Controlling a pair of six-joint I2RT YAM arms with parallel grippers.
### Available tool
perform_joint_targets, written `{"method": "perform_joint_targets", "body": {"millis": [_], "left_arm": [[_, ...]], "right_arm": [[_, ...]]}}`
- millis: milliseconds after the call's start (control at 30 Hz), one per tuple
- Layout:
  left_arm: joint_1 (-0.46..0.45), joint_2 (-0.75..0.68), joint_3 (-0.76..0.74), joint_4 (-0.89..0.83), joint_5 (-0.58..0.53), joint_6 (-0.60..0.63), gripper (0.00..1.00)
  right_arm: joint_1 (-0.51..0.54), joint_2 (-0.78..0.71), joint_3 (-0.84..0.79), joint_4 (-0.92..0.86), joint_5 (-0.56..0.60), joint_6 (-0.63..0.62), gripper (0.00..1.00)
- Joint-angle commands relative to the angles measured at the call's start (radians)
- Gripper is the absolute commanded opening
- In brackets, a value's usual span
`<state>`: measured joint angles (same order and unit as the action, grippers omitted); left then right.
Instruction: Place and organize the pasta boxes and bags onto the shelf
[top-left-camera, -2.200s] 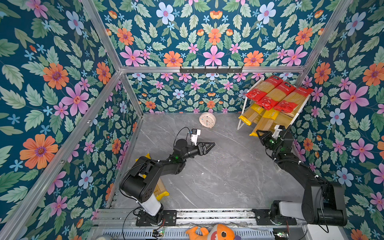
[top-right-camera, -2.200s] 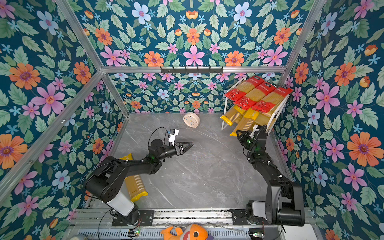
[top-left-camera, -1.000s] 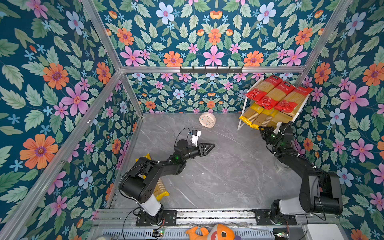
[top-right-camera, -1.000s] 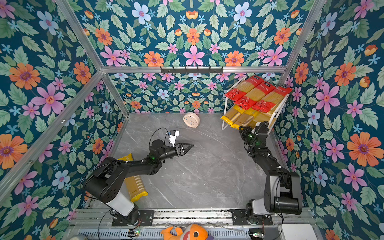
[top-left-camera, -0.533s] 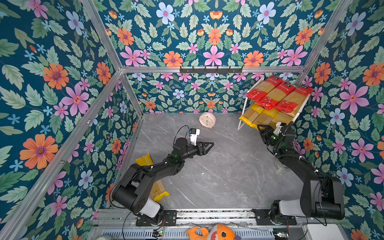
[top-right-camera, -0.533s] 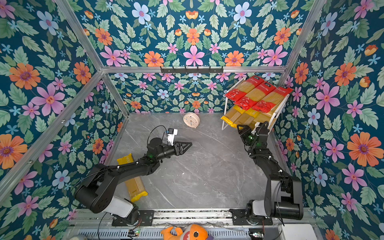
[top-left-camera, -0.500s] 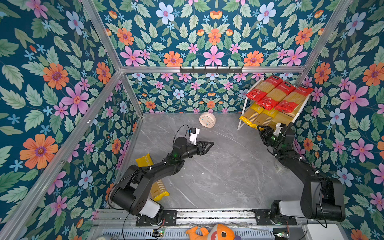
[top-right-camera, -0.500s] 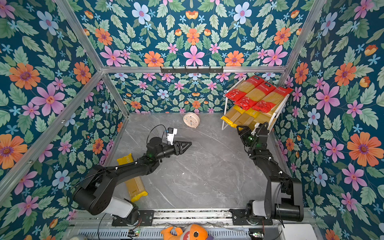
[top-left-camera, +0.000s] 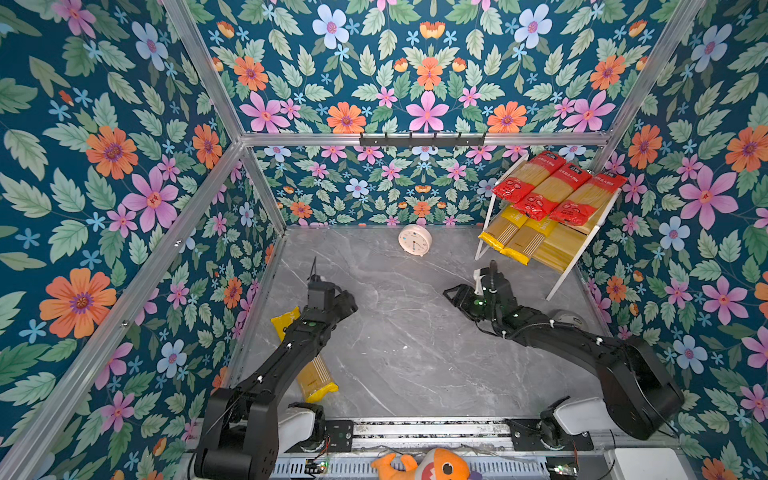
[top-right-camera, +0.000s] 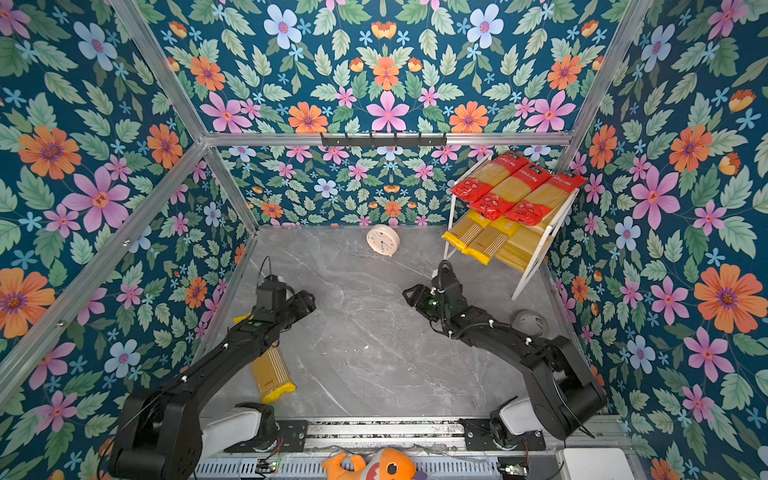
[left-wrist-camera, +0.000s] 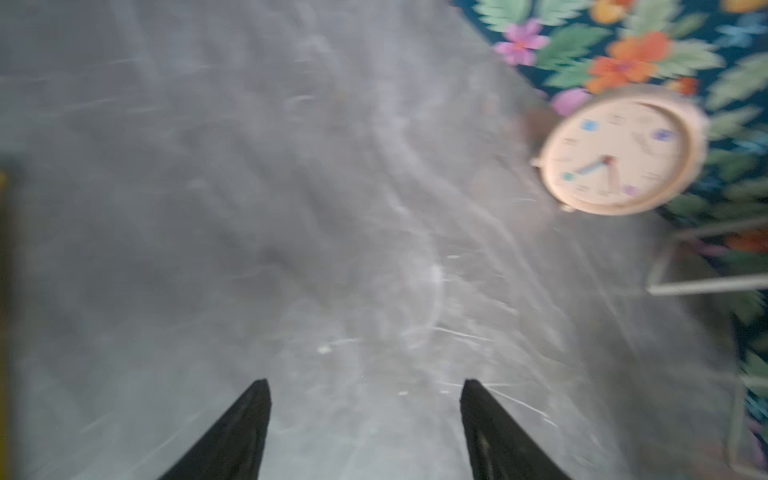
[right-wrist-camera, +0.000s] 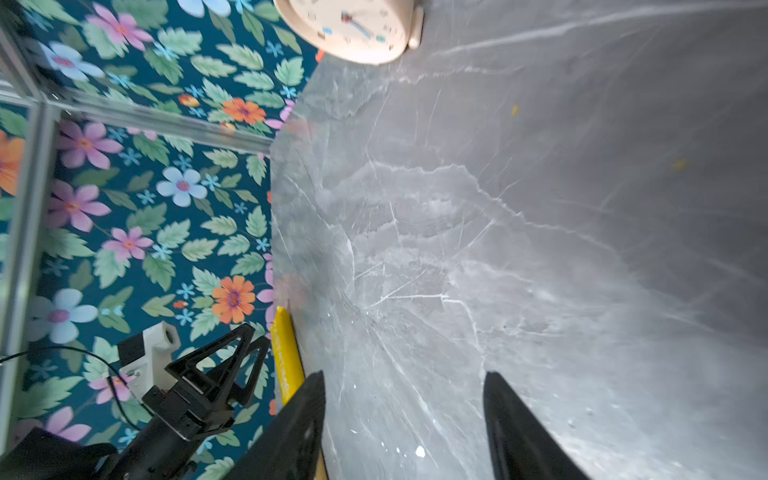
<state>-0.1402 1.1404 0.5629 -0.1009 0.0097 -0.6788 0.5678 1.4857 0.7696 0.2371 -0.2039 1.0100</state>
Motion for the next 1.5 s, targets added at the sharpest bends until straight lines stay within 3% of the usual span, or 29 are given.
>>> {"method": "perform_joint_targets", "body": {"millis": [0,133,233,400,533,867,1067,1267,1467], "left_arm": [[0.084,-0.051,-0.012,-0.178,-0.123,-0.037,0.82],[0.214,-0.084,-0.033,-0.243,-0.163,-0.058,0.90],[0.333,-0.084,-0.076,-0.221,-0.101,-0.075,0.90],[0.350,-0.025,-0.129,-0.136,-0.021,-0.101,0.89],[0.308,0.044,-0.159,-0.021,0.067,-0.125,0.85],[-0.068,0.246,-0.058,0.155,0.035,-0.249,0.83],[-0.204,0.320,0.042,0.176,0.051,-0.274,0.82],[-0.194,0.197,0.072,0.053,0.052,-0.160,0.82],[-0.005,0.159,-0.007,0.042,0.224,-0.044,0.78]], "right_arm": [[0.069,0.096,0.065,0.035,0.022,0.010,0.60],[0.108,0.233,0.149,0.080,-0.065,0.049,0.58],[0.113,0.254,0.168,0.094,-0.077,0.062,0.58],[0.113,0.239,0.161,0.073,-0.062,0.049,0.58],[0.112,0.242,0.154,0.076,-0.067,0.053,0.57],[0.113,0.233,0.154,0.059,-0.048,0.053,0.57],[0.113,0.234,0.172,0.025,-0.058,0.044,0.57],[0.140,0.275,0.221,0.010,-0.071,0.053,0.57],[0.226,0.407,0.355,-0.028,-0.093,0.074,0.54]]}}
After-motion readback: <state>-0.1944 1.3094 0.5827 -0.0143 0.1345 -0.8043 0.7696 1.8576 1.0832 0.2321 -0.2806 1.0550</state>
